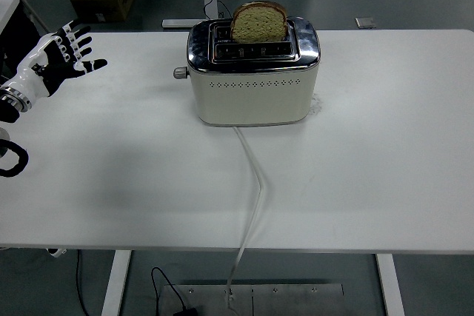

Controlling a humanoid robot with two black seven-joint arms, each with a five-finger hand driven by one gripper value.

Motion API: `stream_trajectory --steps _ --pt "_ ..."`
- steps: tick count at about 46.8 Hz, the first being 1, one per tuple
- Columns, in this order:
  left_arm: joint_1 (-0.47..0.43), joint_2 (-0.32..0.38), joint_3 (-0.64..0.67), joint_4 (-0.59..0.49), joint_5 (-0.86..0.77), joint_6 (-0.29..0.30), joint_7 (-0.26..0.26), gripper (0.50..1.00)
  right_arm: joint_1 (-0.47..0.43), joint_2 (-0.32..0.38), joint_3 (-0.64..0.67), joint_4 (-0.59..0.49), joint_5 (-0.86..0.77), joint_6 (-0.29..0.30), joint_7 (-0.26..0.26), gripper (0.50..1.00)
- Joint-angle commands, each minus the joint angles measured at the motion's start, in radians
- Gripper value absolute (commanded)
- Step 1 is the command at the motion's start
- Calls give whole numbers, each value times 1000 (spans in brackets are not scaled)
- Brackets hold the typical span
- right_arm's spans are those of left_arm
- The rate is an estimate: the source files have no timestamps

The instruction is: Press down toaster

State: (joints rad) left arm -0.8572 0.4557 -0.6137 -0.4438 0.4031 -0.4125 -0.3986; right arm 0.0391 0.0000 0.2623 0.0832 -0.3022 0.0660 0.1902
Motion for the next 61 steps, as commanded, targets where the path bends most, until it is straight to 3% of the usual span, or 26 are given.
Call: stream_trajectory --steps 1,8,31,45,61 --pt "0 6 0 -9 6 -18 -2 1000 -1 0 0 0 0 0 0 998" --pt "-2 41 -1 -39 60 -32 -2 1000 1 0 0 0 0 0 0 998" --pt "-23 44 0 -47 200 -32 -3 1000 1 0 0 0 0 0 0 998" --pt "-20 103 0 -190 315 -28 -5 1000 1 0 0 0 0 0 0 998" --pt "-25 123 -1 -225 428 -28 -8 1000 1 0 0 0 0 0 0 998"
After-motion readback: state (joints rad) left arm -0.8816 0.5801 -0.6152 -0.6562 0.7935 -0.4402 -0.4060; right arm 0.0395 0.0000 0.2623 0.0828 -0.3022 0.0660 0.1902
